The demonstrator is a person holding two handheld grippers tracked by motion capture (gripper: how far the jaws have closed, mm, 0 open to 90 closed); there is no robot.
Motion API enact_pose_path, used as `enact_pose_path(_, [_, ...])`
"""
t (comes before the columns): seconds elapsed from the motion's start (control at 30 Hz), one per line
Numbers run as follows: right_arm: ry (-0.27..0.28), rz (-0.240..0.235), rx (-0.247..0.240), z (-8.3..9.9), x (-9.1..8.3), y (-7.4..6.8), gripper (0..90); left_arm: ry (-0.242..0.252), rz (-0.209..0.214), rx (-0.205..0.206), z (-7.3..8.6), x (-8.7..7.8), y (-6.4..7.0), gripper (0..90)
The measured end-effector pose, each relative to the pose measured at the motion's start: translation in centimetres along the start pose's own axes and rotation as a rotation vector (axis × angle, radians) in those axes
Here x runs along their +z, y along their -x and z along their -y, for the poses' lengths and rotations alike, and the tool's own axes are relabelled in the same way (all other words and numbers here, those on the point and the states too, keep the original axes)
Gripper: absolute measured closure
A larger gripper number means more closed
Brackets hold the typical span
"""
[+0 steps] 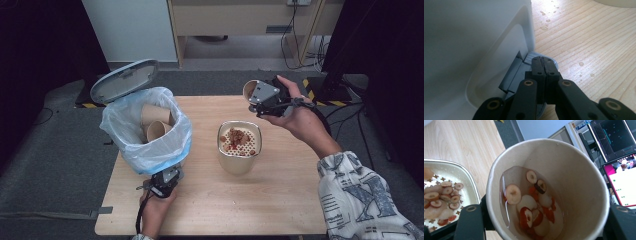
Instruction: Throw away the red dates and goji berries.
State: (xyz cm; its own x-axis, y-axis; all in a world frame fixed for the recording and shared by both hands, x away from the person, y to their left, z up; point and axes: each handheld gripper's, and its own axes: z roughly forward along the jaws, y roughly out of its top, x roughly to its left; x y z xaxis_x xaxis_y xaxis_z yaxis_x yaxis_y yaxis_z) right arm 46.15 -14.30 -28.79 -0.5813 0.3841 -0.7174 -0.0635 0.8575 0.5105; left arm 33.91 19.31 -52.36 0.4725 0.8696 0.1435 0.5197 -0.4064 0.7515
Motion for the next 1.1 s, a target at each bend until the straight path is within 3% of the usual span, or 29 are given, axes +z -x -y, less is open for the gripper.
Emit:
enact_pose_path(0.3, [-0.041,0.036,-0.101,-0.13,0.01,-0.46,33.3,-0.001,-0.002,-0.003,0.00,0.00,0.04,88.1])
enact_pose_path(0.7, [-0.047,0.044,-0.122,-0.25,-0.14,-0.29,33.4,-0.001,-0.002,0.001,0.00,0.00,0.03,88.1])
enact_pose_path(0.87, [-0.068,0.062,-0.182,-0.64,-0.39,-0.20,33.5,0.000,0.000,0.001,0.00,0.01,0.00,88.1])
enact_pose_path(1.1, [-0.062,0.052,-0.165,-0.59,-0.45,-0.17,33.6,0.000,0.001,0.002,-0.01,0.01,-0.02,88.1])
